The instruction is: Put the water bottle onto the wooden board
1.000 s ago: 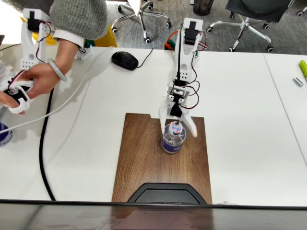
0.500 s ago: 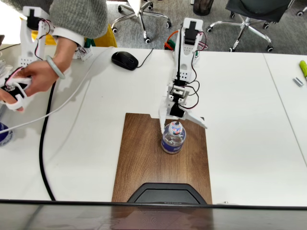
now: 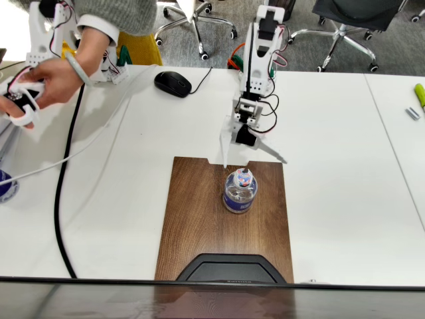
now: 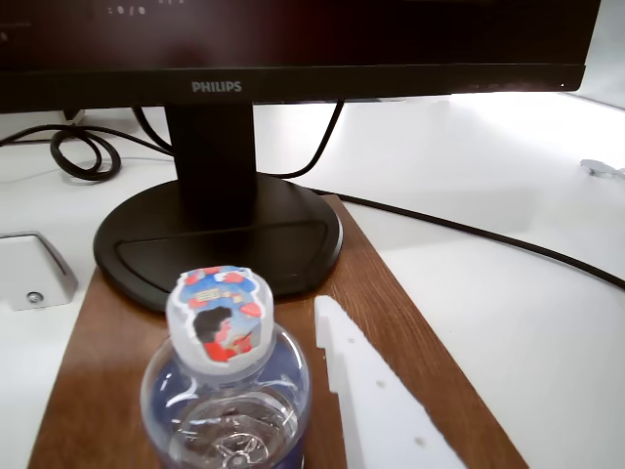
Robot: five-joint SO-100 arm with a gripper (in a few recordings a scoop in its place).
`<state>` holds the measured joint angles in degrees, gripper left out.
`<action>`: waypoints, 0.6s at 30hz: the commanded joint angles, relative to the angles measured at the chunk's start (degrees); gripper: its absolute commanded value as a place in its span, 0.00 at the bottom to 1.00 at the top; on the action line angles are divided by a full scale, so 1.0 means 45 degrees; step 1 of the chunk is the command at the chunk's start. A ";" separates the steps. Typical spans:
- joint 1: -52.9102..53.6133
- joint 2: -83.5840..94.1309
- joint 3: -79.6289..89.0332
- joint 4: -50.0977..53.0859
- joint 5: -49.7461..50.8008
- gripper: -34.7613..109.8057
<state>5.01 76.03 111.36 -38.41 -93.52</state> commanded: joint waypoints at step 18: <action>-0.0020 1.1445 0.8008 0.2930 -0.0039 0.64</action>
<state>5.45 119.27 144.14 -26.37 -93.34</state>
